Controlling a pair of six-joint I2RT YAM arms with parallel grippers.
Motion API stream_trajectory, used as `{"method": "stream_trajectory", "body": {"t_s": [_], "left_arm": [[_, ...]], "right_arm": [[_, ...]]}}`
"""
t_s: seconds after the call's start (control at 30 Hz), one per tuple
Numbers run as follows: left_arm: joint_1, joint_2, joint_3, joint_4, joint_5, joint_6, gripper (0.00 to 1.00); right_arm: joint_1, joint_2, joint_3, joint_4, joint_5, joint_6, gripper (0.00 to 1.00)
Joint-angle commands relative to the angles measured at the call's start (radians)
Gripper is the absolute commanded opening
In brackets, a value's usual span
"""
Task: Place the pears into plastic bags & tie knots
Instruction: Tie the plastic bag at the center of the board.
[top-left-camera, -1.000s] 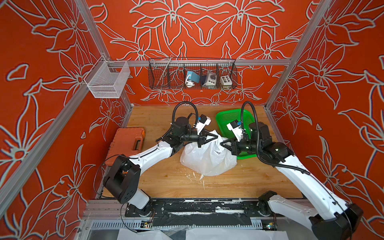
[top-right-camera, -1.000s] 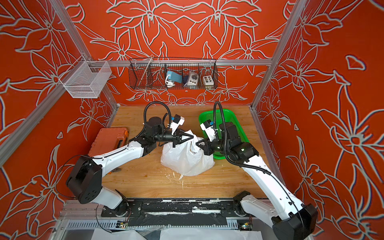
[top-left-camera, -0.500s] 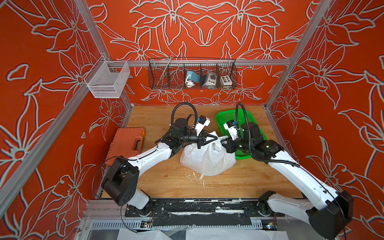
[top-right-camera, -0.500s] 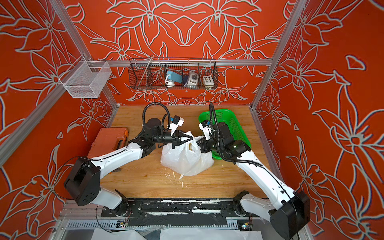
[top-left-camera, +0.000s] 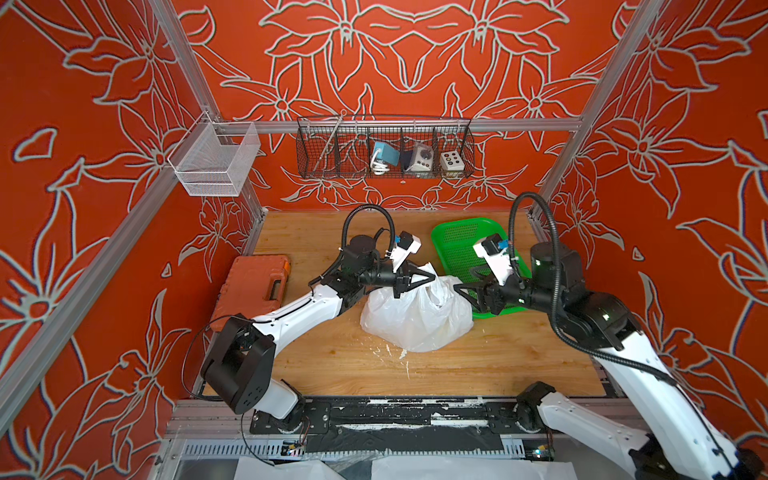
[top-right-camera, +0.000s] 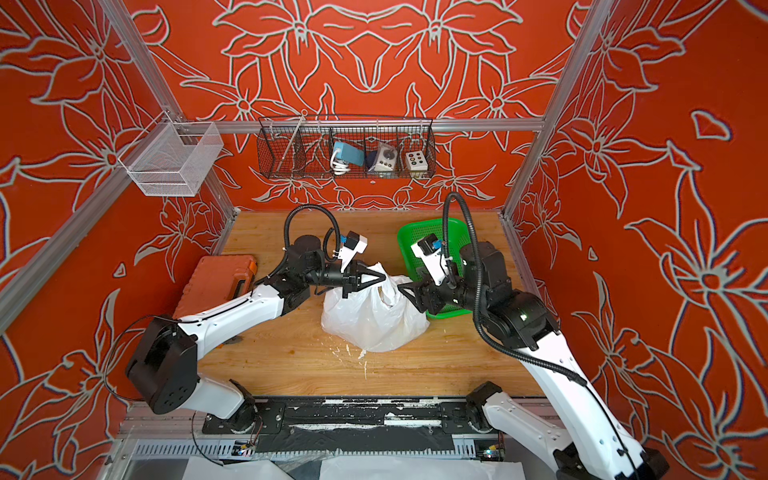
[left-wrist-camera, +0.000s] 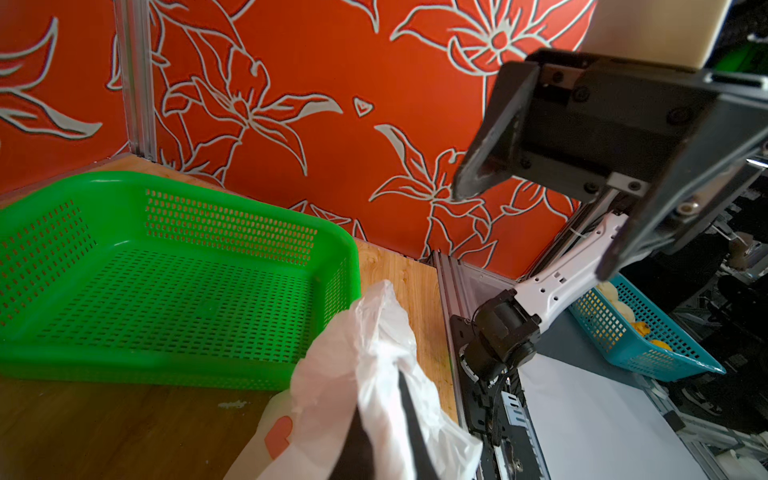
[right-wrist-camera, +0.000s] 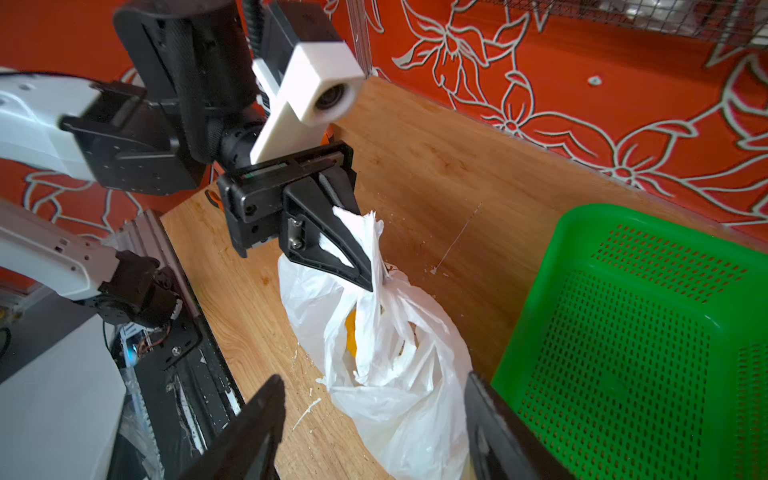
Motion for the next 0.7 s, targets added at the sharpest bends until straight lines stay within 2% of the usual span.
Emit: {"method": "stream_trajectory", "body": {"t_s": [0.0, 0.33, 0.67], "left_arm": [[-0.002, -0.017, 0.032, -0.026, 0.050, 0.042, 0.00], [-0.001, -0.009, 0.035, -0.004, 0.100, 0.024, 0.00], [-0.001, -0.010, 0.051, -0.014, 0.107, 0.036, 0.00]], "right_arm": [[-0.001, 0.092, 0.027, -0.061, -0.013, -0.136, 0.70], [-0.001, 0.218, 0.073, -0.072, -0.082, -0.216, 0.69], [-0.002, 0.239, 0.009, -0.085, -0.145, -0.214, 0.60]]}}
